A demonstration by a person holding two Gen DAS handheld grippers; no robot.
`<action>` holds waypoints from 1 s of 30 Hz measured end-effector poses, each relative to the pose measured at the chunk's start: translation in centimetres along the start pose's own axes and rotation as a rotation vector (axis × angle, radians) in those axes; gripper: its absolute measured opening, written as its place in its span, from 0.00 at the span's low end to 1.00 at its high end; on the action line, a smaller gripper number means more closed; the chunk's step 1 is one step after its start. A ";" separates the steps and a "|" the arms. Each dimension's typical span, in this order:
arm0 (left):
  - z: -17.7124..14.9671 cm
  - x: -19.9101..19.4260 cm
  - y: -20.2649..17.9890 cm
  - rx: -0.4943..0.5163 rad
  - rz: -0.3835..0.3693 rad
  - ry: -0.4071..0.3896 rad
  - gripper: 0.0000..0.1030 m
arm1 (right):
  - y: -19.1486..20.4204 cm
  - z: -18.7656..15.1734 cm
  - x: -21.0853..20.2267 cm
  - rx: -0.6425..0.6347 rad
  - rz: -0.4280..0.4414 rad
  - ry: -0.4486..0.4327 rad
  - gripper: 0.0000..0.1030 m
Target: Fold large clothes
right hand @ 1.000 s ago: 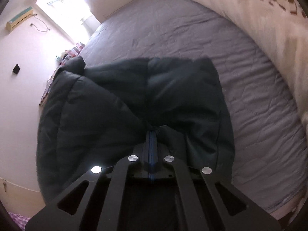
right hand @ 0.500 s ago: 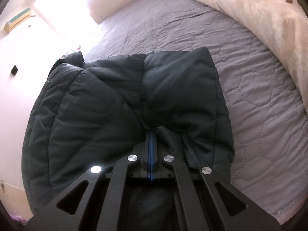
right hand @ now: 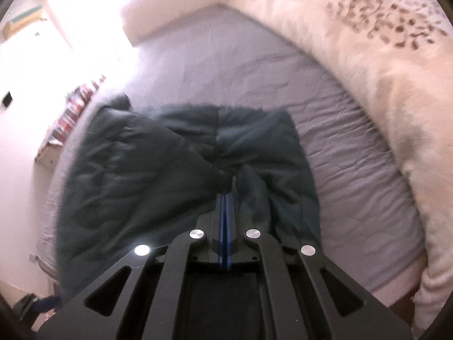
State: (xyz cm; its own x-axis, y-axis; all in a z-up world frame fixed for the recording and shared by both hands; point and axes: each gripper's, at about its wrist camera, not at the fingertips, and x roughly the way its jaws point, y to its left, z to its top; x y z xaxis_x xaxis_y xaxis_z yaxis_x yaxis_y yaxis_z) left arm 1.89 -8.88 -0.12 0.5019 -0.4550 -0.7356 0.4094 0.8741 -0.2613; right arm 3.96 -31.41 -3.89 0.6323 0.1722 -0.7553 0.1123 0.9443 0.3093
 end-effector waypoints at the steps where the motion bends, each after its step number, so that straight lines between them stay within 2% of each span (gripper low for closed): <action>1: 0.0 -0.1 0.3 -0.008 -0.003 -0.004 0.58 | 0.2 -0.2 -0.9 -0.005 0.000 -0.024 0.01; 4: 0.0 0.1 1.0 -0.038 -0.014 -0.002 0.58 | 0.8 -3.2 -4.7 -0.050 -0.008 -0.088 0.01; 6: -0.4 0.3 1.5 -0.053 -0.014 0.007 0.58 | 0.7 -5.2 -5.6 -0.051 -0.011 -0.087 0.01; 8: -0.7 0.7 1.8 -0.068 -0.015 0.026 0.58 | 0.2 -7.5 -5.4 -0.038 -0.024 -0.060 0.01; 11: -1.2 1.3 2.1 -0.089 -0.021 0.053 0.58 | -0.9 -9.1 -3.4 -0.019 -0.070 -0.020 0.01; 17: -1.9 1.1 2.9 -0.127 -0.022 0.055 0.58 | -1.1 -9.2 -0.6 -0.048 -0.137 0.029 0.01; 30: -2.1 0.6 2.7 -0.112 0.015 0.053 0.58 | -1.2 -9.8 0.4 -0.053 -0.164 0.045 0.01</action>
State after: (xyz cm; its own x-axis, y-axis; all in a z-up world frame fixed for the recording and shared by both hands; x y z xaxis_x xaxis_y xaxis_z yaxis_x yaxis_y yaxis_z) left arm 1.65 -6.45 -2.59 0.4650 -0.4345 -0.7714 0.3127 0.8957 -0.3160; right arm -3.41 -29.73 -10.26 0.5739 0.0253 -0.8185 0.1703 0.9740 0.1495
